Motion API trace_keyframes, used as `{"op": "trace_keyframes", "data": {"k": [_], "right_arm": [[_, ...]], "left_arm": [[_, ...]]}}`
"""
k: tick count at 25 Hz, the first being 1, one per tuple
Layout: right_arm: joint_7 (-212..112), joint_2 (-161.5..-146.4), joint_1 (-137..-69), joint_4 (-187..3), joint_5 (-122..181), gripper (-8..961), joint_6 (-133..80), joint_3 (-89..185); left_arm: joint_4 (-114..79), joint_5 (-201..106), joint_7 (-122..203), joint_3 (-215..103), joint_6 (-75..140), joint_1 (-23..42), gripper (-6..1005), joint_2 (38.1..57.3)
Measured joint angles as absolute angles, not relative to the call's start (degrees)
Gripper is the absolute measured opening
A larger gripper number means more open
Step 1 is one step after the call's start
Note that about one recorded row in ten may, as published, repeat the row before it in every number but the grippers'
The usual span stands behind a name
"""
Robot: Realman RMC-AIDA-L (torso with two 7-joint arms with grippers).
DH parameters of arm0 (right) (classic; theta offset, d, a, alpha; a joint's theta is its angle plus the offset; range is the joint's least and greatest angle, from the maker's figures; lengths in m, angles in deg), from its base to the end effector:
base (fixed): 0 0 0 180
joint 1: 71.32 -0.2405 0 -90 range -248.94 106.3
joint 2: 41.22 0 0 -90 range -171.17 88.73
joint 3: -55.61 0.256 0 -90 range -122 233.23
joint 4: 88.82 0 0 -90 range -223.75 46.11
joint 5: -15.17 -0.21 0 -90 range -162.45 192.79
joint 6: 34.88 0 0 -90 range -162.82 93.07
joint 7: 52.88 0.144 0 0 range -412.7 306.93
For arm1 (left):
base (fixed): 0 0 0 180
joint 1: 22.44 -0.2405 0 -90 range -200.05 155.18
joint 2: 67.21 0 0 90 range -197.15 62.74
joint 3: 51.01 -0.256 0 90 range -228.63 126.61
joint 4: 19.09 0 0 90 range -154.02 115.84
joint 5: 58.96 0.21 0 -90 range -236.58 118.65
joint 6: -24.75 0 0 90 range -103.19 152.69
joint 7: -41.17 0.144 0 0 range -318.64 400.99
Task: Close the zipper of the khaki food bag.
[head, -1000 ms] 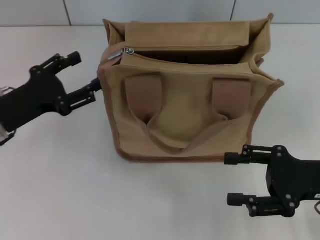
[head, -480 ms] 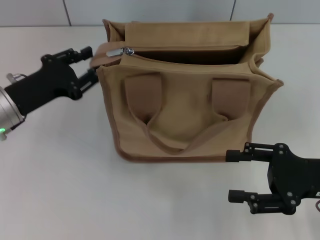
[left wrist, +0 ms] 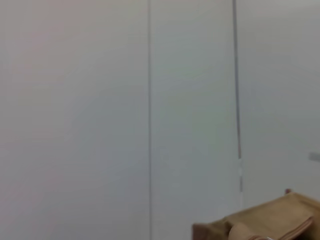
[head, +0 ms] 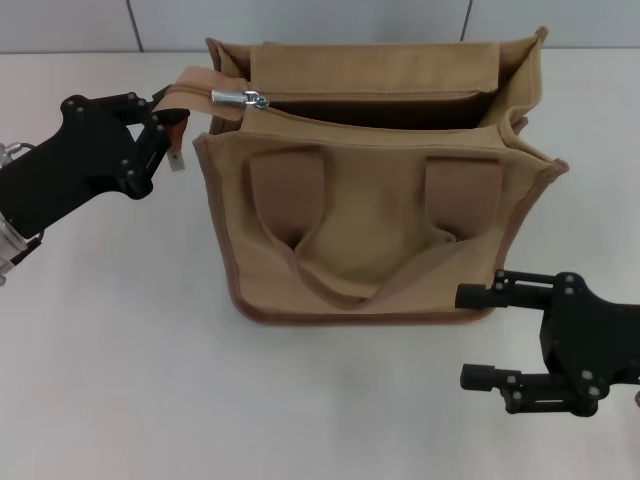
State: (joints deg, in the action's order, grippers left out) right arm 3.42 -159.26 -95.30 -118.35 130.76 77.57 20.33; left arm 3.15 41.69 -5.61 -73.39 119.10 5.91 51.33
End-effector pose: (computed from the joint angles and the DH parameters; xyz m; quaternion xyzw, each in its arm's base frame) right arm 0.2715 0.2447 0.0013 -0.9312 0.0796 0.3542 0.0315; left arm -0.2742 0.3182 0.0194 -0.8582 -0.0904 -0.3991 0.3099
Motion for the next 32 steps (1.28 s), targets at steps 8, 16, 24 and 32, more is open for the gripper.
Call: {"op": "trace_keyframes", "data": {"k": [8,16,24,32], "right_arm": [[13.5,-157.96,-96.2,-118.9,119.7,735,85.2,20.6],[27.6,-155.98,-101.2,-119.4,116.3,736,85.8,21.6],[37.5,-155.29,-105.3,-121.4,116.3,736,83.5,22.4],[42.6,-154.84,-108.0,-122.2,117.0,735,78.8,21.7]], "left_arm": [[1.8,41.6,-5.6,-73.5,124.5,7.7,17,51.48],[1.0,41.6,-6.2,-73.5,125.5,9.8,17,51.45],[1.0,41.4,-10.7,-73.0,123.7,11.7,17,51.52],[-0.2,40.4,-12.1,-72.9,123.7,10.9,17,51.54]]}}
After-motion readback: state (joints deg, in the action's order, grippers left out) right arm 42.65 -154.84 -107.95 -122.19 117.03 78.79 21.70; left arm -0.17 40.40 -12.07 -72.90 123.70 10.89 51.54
